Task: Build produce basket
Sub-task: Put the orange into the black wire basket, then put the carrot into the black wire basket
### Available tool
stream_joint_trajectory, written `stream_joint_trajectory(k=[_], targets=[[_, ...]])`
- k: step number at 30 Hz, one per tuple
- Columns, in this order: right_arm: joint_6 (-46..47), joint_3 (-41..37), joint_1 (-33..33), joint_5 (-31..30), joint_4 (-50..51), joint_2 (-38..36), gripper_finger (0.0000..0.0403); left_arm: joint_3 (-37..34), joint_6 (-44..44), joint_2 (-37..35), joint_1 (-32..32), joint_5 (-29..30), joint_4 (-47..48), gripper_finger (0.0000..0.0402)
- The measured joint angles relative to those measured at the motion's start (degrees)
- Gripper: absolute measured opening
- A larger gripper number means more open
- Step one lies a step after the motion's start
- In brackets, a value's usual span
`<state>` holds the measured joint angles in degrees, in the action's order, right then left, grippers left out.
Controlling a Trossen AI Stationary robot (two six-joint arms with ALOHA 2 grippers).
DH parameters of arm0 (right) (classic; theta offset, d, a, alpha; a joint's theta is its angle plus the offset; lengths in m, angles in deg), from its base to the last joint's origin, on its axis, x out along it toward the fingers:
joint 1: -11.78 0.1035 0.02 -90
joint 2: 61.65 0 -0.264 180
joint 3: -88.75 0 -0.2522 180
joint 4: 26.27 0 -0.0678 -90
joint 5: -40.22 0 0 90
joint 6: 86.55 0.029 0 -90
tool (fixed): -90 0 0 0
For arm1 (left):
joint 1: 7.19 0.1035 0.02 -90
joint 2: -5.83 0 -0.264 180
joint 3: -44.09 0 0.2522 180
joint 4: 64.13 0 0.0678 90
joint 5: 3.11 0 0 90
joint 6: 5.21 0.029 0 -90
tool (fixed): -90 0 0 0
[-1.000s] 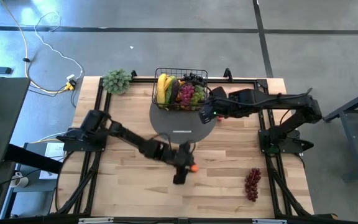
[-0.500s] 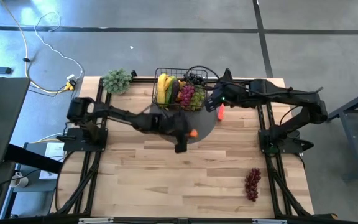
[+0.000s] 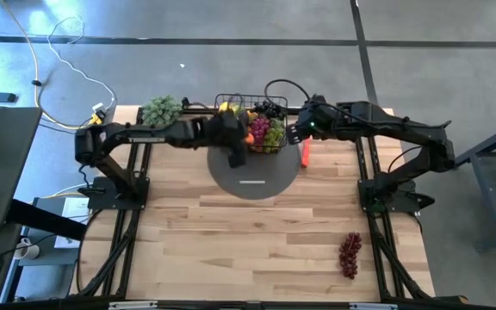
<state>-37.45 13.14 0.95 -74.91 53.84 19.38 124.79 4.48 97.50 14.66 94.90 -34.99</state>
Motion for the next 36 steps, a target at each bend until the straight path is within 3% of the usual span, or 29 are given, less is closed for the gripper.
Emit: stream_joint_trajectory(k=[10, 21, 36], targets=[[5.8, 0.0, -1.6, 1.7, 0.1, 0.1, 0.0165, 0.0, -0.2, 0.3, 9.7, -3.9, 5.6, 0.0133], [13.9, 0.0, -1.5, 6.6, 6.5, 2.2, 0.0165, 0.0, -0.5, 0.6, 11.6, -4.7, 7.6, 0.0135], [15.4, 0.0, -3.9, 9.2, 13.6, 8.5, 0.0165, 0.0, -0.5, 0.7, 11.6, -5.0, 9.3, 0.0230]])
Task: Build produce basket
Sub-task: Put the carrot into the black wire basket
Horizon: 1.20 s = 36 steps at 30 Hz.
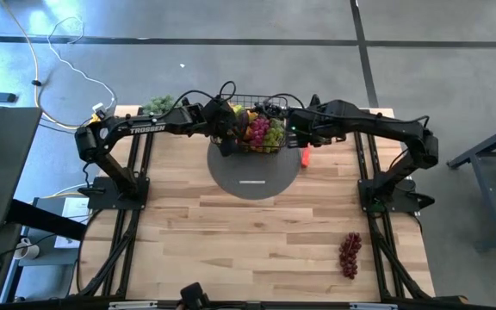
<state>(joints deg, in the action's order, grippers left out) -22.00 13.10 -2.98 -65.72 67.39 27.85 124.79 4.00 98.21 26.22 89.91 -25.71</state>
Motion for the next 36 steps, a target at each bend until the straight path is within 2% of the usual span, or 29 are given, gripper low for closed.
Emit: stream_joint_trajectory(k=[7, 16, 23, 28, 36], targets=[[0.0, 0.0, -0.5, -2.8, 6.4, 0.0, 0.0165, 0.0, 0.0, -0.3, 0.1, 0.3, 0.2, 0.0260], [-2.2, -0.2, -2.5, -4.5, 10.1, 0.0, 0.0165, 0.0, 1.1, -4.7, 0.3, 1.1, 0.4, 0.0261], [-5.6, -4.6, -6.2, -5.0, 9.7, -0.6, 0.0165, 0.0, 1.9, -9.3, 0.4, 4.2, -0.4, 0.0262], [-7.3, -10.9, -9.4, -0.8, 3.8, -3.6, 0.0165, 0.0, 1.9, -11.7, 0.5, 6.0, -1.1, 0.0262], [-8.0, -23.3, -12.8, 7.2, -14.7, -7.3, 0.0165, 0.0, 3.5, -12.7, 0.6, 8.4, -2.4, 0.0262]])
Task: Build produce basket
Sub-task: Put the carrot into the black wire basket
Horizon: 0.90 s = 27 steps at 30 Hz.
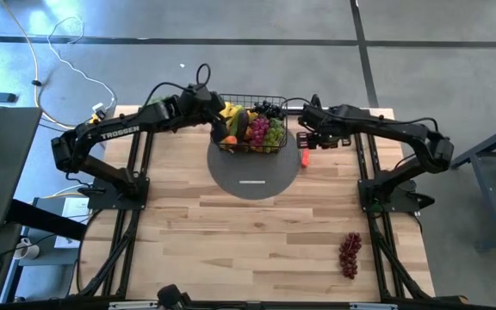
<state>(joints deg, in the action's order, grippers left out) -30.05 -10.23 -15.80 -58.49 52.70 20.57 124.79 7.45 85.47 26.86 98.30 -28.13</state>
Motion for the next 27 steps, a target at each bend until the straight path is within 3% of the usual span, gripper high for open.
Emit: stream_joint_trajectory(k=[8, 27], targets=[[2.8, -11.1, -0.2, 5.8, -15.6, -0.1, 0.0165, 0.0, 0.0, 0.0, 1.0, 0.2, -0.4, 0.0262], [6.4, -26.0, -0.2, 5.8, -37.6, 1.2, 0.0165, 0.0, 0.0, 0.0, 3.8, 0.2, -1.5, 0.0262]])
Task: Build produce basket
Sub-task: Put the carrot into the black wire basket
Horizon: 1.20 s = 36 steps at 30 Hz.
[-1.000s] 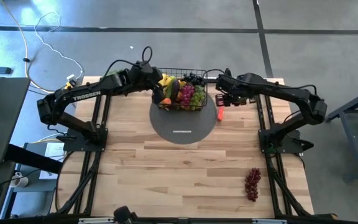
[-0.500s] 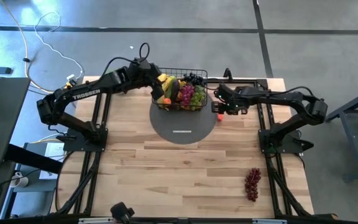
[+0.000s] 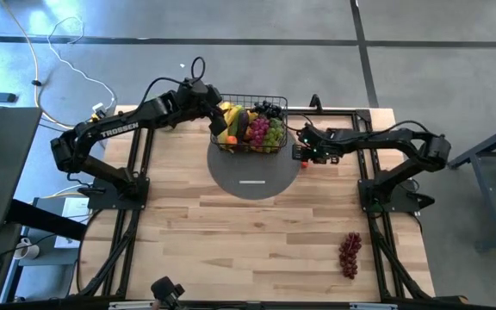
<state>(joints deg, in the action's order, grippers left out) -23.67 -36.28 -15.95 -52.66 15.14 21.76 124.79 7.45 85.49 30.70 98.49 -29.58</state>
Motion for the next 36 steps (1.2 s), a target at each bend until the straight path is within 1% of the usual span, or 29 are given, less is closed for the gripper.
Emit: stream_joint_trajectory(k=[6, 10, 13, 17, 18, 19, 25, 29, 36], targets=[[-1.8, 0.0, 0.0, 0.4, -3.9, 4.8, 0.0165, 0.0, 0.0, 0.0, 0.0, 0.1, -1.3, 0.0262], [-1.2, 0.7, 0.0, 0.7, -2.8, 6.1, 0.0159, 0.0, 0.0, 0.0, 0.0, 0.2, -1.3, 0.0262], [-1.2, 0.9, -0.1, 1.0, -1.2, 6.0, 0.0128, 0.0, 0.0, 0.0, 0.0, 0.2, -1.3, 0.0262], [-1.4, 0.9, -0.4, 1.9, -0.9, 5.4, 0.0060, 0.0, 0.0, 0.0, 0.0, 0.7, -1.2, 0.0262], [-1.5, 0.9, -0.4, 2.0, -0.8, 5.2, 0.0049, 0.0, 0.0, 0.0, 0.0, 0.7, -1.0, 0.0262], [-1.5, 0.9, -0.4, 2.0, -0.6, 5.0, 0.0048, 0.0, 0.0, 0.0, 0.0, 1.0, -0.9, 0.0262], [0.2, 0.7, -0.2, 1.7, 1.9, 1.0, 0.0048, 0.0, 0.6, -0.6, 0.0, 4.5, -0.9, 0.0262], [2.8, 0.7, 0.6, -0.4, 2.9, -2.9, 0.0048, 0.0, 4.1, -0.6, 0.0, 7.7, -0.9, 0.0262], [6.0, 0.7, 1.9, -3.1, 0.9, -10.8, 0.0048, 0.0, 11.2, -0.6, 0.0, 15.8, -1.6, 0.0262]])
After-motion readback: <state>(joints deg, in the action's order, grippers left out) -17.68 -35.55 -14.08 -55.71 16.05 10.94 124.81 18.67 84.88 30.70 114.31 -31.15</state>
